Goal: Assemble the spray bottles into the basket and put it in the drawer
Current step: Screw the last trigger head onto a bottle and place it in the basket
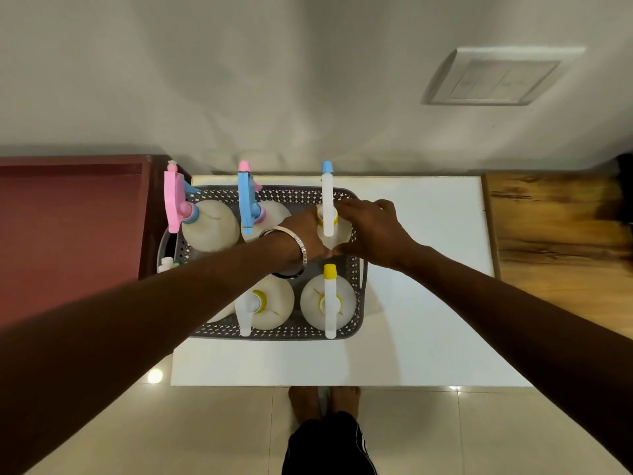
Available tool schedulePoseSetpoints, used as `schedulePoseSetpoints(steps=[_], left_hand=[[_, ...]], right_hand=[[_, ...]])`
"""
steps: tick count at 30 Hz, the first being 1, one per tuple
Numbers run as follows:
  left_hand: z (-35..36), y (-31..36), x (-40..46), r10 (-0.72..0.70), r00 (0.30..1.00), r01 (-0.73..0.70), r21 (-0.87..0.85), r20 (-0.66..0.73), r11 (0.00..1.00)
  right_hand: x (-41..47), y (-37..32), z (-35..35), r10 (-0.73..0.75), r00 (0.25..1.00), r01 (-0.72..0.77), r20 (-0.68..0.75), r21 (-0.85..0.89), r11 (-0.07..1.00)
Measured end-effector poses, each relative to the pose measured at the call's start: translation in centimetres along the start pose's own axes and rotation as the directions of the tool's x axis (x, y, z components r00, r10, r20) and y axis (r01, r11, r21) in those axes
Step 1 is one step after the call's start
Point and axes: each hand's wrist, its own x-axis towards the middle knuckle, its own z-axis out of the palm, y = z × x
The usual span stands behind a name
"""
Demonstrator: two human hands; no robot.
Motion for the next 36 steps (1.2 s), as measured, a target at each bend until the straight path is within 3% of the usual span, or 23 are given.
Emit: schedulePoseSetpoints(steps=[7,14,20,26,30,36], left_hand=[[0.3,0.2,-0.1,-0.009,1.0,0.009,-0.005,-0.014,1.0],[-0.8,0.5,-1.4,-0.025,0.999,0.025,0.01,-0.022,1.0],[-2.7,1.0,-4.3,-0.031,0.999,0.031,0.125,0.005,0.992],[-4.8,1.6,-9.5,0.011,0.996,0.007,0.193,-0.09,0.981],[-5.3,0.7,-13.7,0.066,0.987,-0.042,0.164,-0.144,0.986],[-3.8,-1.6,-19.5,0.136,0.968,-0.141,-0.009,-0.211,0.99]], right_hand=[[-0.3,0.0,0.0,-0.037,0.999,0.039,0.023,-0.077,0.996],[-0.6,-0.8,-0.9,0.019,0.999,-0.016,0.041,-0.073,0.997],[-2.0,-2.2,-2.7,0.041,0.999,-0.041,0.01,-0.013,0.999],[-4.8,-5.0,-4.6,0.136,0.985,-0.131,-0.102,0.055,0.99],[-7.6,-8.0,-5.0,0.18,0.971,-0.173,-0.158,0.057,0.983],[-12.7,-13.2,-4.2,0.208,0.954,-0.206,-0.216,0.036,0.978]])
